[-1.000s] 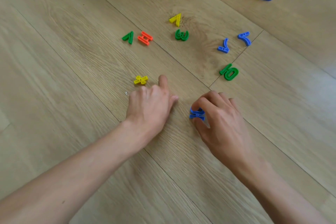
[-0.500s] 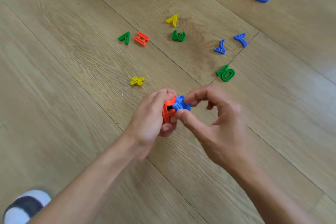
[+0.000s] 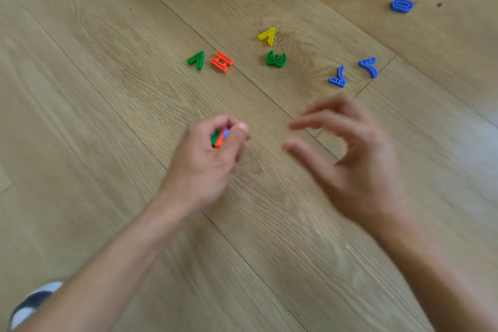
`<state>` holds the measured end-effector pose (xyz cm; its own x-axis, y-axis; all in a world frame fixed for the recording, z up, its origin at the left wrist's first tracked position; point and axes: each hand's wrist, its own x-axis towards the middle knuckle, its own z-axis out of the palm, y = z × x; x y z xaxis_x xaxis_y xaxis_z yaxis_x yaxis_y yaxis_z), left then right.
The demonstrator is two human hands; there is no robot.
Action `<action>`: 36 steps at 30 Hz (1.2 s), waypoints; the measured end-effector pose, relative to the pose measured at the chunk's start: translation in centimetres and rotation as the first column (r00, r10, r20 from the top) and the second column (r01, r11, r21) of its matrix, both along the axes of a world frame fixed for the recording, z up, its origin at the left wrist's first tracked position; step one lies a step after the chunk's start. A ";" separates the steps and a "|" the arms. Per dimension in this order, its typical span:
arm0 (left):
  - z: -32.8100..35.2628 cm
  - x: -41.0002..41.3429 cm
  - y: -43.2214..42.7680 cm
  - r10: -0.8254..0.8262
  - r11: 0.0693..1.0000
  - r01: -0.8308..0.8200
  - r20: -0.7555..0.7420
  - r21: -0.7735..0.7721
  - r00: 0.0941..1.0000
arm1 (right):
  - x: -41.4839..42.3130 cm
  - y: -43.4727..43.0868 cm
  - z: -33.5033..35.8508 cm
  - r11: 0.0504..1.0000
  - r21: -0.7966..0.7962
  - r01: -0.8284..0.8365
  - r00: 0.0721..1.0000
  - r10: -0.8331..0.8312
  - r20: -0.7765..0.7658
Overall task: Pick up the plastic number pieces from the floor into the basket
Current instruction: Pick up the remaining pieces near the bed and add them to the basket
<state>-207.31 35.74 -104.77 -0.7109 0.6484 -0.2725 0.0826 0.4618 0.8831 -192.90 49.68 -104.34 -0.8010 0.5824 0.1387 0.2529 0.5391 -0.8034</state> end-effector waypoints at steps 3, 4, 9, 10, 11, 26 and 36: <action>-0.2 -4.1 -0.3 -0.331 0.904 0.050 -0.622 -0.424 0.710 | 0.6 3.8 -1.8 0.971 0.130 0.201 0.945 -0.227 0.236; -0.4 -4.9 -0.1 -0.397 0.862 0.027 -0.640 -0.507 0.658 | 0.8 4.6 -2.5 0.961 0.188 0.205 0.910 -0.257 0.324; -2.0 -5.2 0.8 -0.574 0.762 0.066 -0.625 -0.644 0.529 | 0.8 5.2 -4.3 0.933 0.318 0.167 0.884 -0.284 0.371; -2.2 -5.3 0.8 -0.576 0.765 0.072 -0.629 -0.640 0.523 | 0.8 5.3 -4.4 0.928 0.326 0.180 0.885 -0.298 0.359; -2.4 -5.4 0.8 -0.573 0.771 0.077 -0.635 -0.633 0.518 | 0.7 5.5 -4.4 0.924 0.331 0.193 0.883 -0.311 0.352; 0.4 0.0 2.4 -0.068 0.989 -0.048 0.722 0.140 0.688 | -0.7 0.3 1.6 0.981 -0.183 0.060 0.986 -0.087 -0.142; 2.7 2.0 4.0 -0.195 0.949 -0.131 0.863 0.285 0.465 | -0.7 -1.4 3.8 0.997 0.070 0.032 0.996 -0.026 -0.086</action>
